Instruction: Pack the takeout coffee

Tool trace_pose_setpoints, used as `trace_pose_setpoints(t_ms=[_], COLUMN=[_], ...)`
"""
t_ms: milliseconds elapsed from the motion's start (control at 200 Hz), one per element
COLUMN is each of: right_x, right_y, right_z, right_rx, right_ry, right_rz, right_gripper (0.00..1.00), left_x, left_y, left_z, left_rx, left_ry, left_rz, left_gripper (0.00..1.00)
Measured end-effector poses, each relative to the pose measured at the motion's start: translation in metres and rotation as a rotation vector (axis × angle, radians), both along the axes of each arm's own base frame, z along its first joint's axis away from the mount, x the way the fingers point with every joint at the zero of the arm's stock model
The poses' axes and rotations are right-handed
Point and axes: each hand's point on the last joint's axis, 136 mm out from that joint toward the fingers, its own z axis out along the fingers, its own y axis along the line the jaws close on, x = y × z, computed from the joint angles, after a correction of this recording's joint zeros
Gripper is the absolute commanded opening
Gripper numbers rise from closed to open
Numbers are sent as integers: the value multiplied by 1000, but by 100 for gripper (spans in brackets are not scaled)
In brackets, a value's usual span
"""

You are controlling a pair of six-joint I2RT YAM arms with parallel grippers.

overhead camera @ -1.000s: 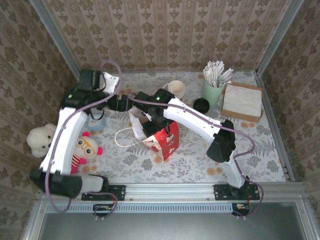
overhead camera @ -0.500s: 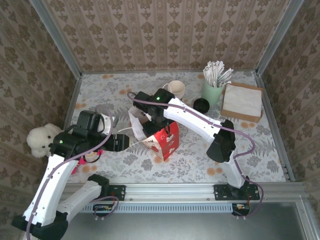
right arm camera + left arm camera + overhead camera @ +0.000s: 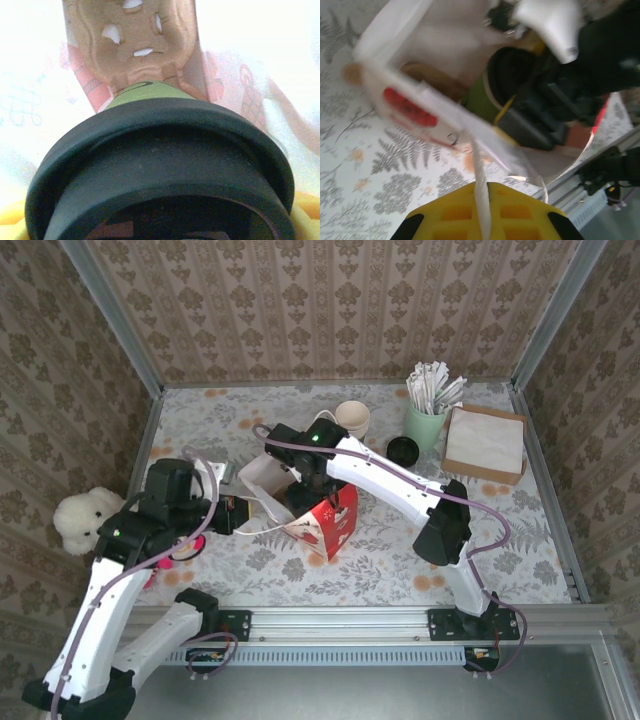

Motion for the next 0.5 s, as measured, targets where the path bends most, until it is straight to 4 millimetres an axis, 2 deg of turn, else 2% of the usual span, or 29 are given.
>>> trace_pose_setpoints(t_ms=[150, 305, 375, 410, 445, 500], right_x=[1, 2, 1, 1, 1, 1], right_y=[0, -2, -3, -3, -4, -5], right_z=[0, -2, -3, -4, -5, -7], right_rx=[-1, -15, -18, -20, -24, -31], right_ry=[-4, -10, -8, -6, -5, -6], right_rz=[0, -2, -2, -2, -2, 0], right_gripper=[65, 64, 65, 64, 64, 65], left_x=[-1, 10, 17, 20, 23, 27], left_y=[-5, -7, -8, -8, -9, -10], left_z=[6, 9, 18, 23, 28, 37], left_rx=[-29, -64, -129, -171, -212, -265], left_ry=[-13, -2, -11, -16, -21, -37], left_rz=[-23, -2, 20, 29, 36, 35], left_gripper=[0, 0, 4, 11, 23, 55])
